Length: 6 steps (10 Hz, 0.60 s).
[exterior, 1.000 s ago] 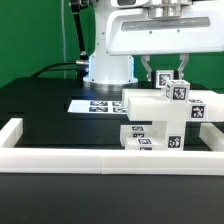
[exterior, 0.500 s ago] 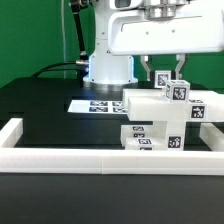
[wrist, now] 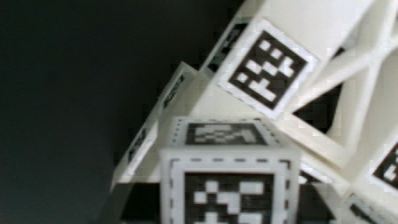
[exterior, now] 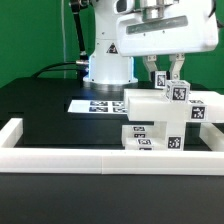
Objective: Assemble chair
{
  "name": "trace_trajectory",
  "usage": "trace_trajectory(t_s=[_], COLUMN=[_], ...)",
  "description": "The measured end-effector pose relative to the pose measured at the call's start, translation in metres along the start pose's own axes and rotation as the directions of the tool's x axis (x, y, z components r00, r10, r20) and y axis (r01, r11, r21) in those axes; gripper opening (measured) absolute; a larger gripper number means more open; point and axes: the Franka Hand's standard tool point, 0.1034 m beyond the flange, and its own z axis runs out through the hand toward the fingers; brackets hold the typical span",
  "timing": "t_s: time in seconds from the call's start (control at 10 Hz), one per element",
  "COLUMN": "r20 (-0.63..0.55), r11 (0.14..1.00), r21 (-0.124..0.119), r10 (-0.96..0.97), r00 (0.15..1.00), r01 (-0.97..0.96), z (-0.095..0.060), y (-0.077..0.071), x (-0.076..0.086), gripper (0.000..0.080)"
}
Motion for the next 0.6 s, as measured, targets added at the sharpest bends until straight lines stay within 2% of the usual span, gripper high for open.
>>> trace_trajectory(t_s=[0.2, 0.4, 0.6], r20=[0.011, 0.014, 0.014], r11=[0.982, 0.935, 0.902], r21=[0.007, 0.003, 0.002], r10=[0.189, 0.354, 0.431], r00=[0.982, 0.935, 0.902], r01=[-0.189, -0.354, -0.432], z=[0.0007, 0.0009, 0.0011], y=[0.0002, 0.0003, 0.0004], x=[-0.0004, -0.0005, -0.0008], gripper=[0.029, 0.029, 0.029])
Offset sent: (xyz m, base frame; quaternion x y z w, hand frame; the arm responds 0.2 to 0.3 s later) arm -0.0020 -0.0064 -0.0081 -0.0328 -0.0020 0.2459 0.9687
